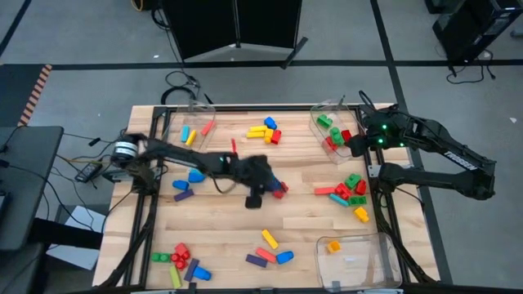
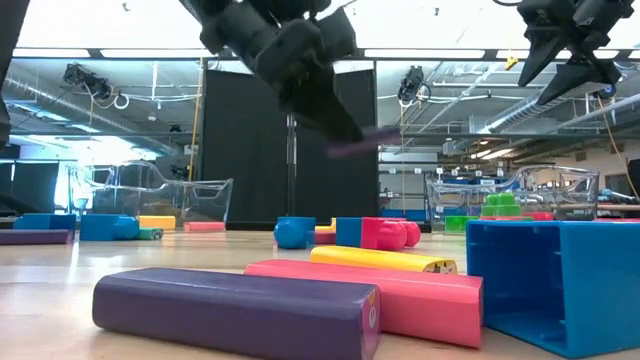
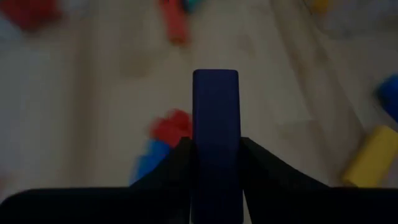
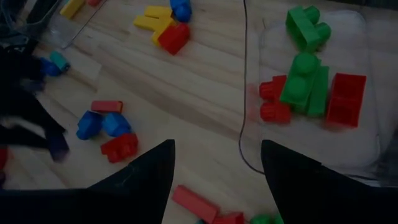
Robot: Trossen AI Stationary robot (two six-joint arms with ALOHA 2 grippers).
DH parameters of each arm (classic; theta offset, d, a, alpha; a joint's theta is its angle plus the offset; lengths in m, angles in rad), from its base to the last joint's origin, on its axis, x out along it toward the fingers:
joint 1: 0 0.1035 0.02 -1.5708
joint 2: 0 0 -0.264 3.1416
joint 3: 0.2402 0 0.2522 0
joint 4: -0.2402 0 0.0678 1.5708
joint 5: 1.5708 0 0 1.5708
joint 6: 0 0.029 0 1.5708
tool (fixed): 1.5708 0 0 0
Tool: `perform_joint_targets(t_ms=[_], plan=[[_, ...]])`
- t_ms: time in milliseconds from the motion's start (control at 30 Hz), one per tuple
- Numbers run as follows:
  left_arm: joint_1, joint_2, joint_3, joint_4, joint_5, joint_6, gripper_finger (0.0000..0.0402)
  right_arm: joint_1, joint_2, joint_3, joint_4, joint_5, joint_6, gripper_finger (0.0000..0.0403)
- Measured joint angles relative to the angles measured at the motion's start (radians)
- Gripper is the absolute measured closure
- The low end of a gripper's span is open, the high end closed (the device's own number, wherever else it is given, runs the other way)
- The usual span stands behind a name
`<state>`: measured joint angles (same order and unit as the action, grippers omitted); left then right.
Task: Sort blocks by size
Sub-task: Put the purple block into the top left transparent bin
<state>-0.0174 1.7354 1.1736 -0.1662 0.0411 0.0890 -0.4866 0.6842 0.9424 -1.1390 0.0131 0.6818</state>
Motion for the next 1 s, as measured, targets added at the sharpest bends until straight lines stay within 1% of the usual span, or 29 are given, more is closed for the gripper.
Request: perform_joint_targets(t_ms=[167, 267, 333, 400, 467, 567, 600, 733, 900, 1000], plan=[[0.111, -0.142, 0.000, -0.188, -0.107, 0.060, 0.0295, 0.000, 0.001, 0.000, 0.002, 0.020, 0.007, 0.0154], [0.214, -0.214, 0.001, -0.307, -0.146, 0.068, 0.0295, 0.000, 0.003, 0.000, 0.010, 0.021, 0.016, 0.0154], [0.287, -0.248, 0.000, -0.402, -0.156, 0.083, 0.0295, 0.000, 0.003, 0.000, 0.012, 0.021, 0.036, 0.0154], [0.358, -0.275, 0.000, -0.470, -0.191, 0.087, 0.0295, 0.000, 0.003, 0.000, 0.017, 0.022, 0.050, 0.0154], [0.422, -0.297, 0.000, -0.549, -0.255, 0.052, 0.0295, 0.000, 0.003, 0.000, 0.018, 0.024, 0.062, 0.0154], [0.509, -0.322, 0.000, -0.654, -0.357, -0.074, 0.0295, 0.000, 0.003, 0.000, 0.020, 0.031, 0.089, 0.0154], [0.536, -0.325, -0.001, -0.694, -0.377, -0.106, 0.0295, 0.000, 0.003, 0.000, 0.021, 0.037, 0.099, 0.0154], [0.624, -0.325, -0.013, -0.786, -0.379, -0.150, 0.0295, 0.000, 0.003, 0.000, 0.033, 0.048, 0.121, 0.0154], [0.683, -0.330, -0.143, -0.753, -0.330, -0.196, 0.0295, 0.000, 0.003, 0.000, 0.067, 0.049, 0.138, 0.0154], [0.699, -0.333, -0.218, -0.671, -0.285, -0.217, 0.0295, 0.000, 0.003, 0.000, 0.069, 0.050, 0.156, 0.0154]])
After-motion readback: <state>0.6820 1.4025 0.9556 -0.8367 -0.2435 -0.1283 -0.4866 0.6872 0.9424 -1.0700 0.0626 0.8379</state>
